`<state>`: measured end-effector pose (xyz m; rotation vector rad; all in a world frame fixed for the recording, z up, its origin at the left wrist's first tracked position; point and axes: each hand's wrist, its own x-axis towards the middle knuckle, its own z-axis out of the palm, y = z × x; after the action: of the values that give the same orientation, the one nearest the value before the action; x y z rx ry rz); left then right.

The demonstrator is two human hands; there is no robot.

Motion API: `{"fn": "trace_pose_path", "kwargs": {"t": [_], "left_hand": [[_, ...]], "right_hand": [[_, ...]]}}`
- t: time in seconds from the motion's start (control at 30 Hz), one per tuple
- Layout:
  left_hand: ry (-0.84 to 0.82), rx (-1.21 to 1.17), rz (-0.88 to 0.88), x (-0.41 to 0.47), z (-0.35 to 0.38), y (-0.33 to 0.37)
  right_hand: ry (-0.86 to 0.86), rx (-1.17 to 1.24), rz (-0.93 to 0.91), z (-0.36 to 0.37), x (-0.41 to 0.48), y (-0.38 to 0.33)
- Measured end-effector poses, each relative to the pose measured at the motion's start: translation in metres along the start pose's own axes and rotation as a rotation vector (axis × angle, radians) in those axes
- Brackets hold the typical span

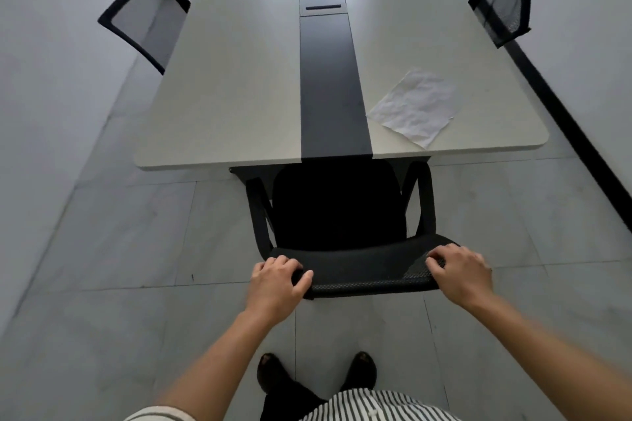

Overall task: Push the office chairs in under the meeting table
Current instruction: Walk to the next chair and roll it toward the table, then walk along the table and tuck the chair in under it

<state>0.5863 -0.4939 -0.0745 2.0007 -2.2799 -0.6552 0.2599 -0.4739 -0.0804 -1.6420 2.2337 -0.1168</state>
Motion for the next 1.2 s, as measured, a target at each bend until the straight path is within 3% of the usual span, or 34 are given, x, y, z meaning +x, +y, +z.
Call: {"fn": "trace_pose_path", "kwargs": {"t": [0.23,0.47,0.63,0.8,1.03,1.2], "left_hand": [[0.096,-0.748,-0.191,-0.065,-0.07,-0.052],[0.418,-1.182,-0.659,-0.193,-0.112,-0.182],[0.598,-1.299,-0.86,-0.27,-0.134,-0.273],[0.677,-1.333,-0.917,-0.289,-0.154,-0.333],[0.627,-1.344,-0.862,-0.221,-0.192,-0.408],[0.63,-1.311,-0.818,-0.141,-0.242,-0.481]], "right_hand": [[-0.24,0.539,-0.199,-0.016,-0.029,-0.098],[-0.386,0.778,-0.241,-0.007,-0.08,-0.237],[-0.465,0.818,-0.232,0.018,-0.106,-0.334],[-0.555,0.816,-0.269,0.035,-0.112,-0.418],[-0.572,0.876,-0.356,0.047,-0.072,-0.515],[-0.544,0.93,-0.32,0.075,-0.001,-0.599]]}}
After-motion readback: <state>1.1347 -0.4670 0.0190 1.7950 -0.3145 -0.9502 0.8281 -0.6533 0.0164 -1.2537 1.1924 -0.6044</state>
